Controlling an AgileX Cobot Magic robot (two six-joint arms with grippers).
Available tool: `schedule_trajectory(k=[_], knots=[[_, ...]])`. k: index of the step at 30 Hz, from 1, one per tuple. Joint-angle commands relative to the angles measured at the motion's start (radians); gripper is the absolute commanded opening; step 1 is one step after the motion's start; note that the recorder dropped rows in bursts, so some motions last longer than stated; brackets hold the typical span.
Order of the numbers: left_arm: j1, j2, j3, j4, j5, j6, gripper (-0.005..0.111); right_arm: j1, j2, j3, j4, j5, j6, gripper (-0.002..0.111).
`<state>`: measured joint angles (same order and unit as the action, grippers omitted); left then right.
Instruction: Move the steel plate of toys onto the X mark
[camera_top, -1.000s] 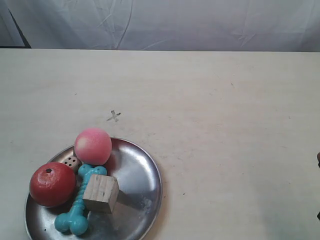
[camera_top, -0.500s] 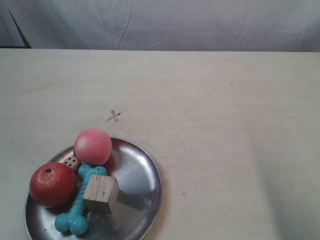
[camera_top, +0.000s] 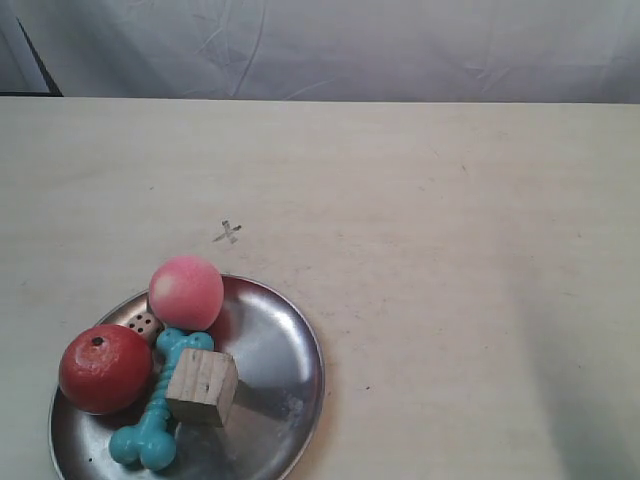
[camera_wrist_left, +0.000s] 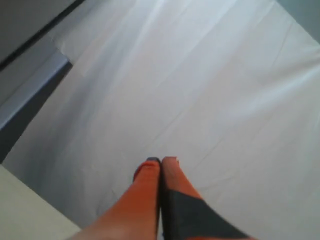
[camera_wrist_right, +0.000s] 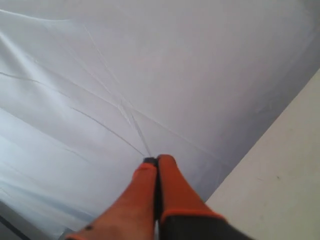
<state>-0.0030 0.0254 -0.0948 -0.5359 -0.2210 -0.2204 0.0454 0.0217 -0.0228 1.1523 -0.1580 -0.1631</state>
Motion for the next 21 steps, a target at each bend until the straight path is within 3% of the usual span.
schedule_trajectory(k=[1, 4, 9, 12, 15, 21], knots=[[-0.006, 0.174, -0.23, 0.018, 0.166, 0.126, 0.0, -0.005, 0.179, -0.163, -0.002, 0.035, -0.143, -0.001], [-0.006, 0.409, -0.435, 0.142, 0.332, 0.173, 0.0, -0.005, 0.416, -0.361, -0.015, 0.207, -0.247, -0.001], [-0.006, 0.819, -0.837, 0.51, 0.99, 0.155, 0.0, -0.005, 0.877, -0.765, -0.362, 0.656, -0.268, -0.001], [-0.006, 1.029, -0.971, 0.613, 1.27, 0.129, 0.0, -0.005, 1.152, -1.004, -0.459, 0.962, -0.264, -0.001], [-0.006, 1.182, -0.966, 0.635, 1.309, 0.127, 0.0, -0.003, 1.386, -1.11, -0.451, 1.092, -0.264, -0.001], [-0.006, 1.302, -0.851, 0.599, 1.211, 0.105, 0.0, -0.003, 1.602, -1.088, -0.414, 1.055, -0.269, -0.001]])
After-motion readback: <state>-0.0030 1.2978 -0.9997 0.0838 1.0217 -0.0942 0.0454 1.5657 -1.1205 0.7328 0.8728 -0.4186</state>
